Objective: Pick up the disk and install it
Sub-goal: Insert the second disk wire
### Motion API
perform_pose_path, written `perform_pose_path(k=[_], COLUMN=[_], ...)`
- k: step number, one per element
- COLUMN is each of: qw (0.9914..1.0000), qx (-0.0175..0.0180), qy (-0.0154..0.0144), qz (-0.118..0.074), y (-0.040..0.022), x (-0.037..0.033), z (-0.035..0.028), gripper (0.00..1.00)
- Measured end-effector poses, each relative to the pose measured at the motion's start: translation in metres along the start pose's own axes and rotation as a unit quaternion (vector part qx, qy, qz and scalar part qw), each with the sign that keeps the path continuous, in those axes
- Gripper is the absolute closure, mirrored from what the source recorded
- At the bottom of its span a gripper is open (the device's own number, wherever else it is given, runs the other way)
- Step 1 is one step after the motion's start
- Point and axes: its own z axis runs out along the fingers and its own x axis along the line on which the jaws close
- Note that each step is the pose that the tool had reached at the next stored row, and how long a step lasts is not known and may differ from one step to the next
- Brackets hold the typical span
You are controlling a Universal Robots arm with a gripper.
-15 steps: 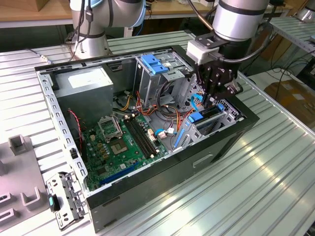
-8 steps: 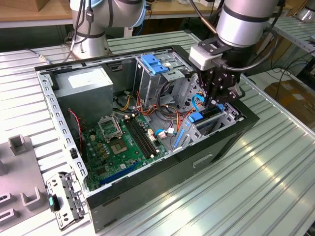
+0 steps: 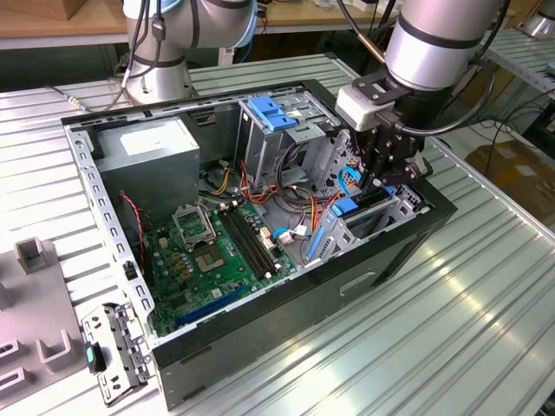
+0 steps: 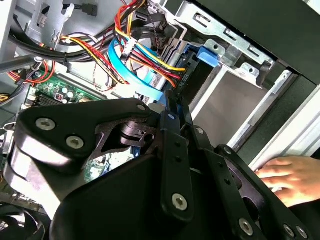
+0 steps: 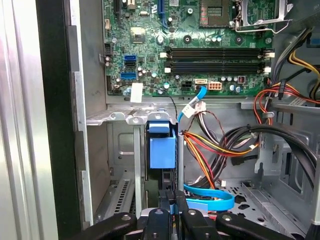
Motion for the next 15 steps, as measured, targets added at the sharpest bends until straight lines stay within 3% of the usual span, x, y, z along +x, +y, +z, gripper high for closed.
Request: perform_pose_path(k=[3, 15], qw=[0.99999, 0.99998], qx=[0.0005, 0.0004], qy=[-0.0047, -0.0063], qz=[0.0, 0.0], y=[0.0011, 0.0006], x=[0.001, 0.0021], z=[0.0015, 0.0057], gripper=[0.84, 0.84])
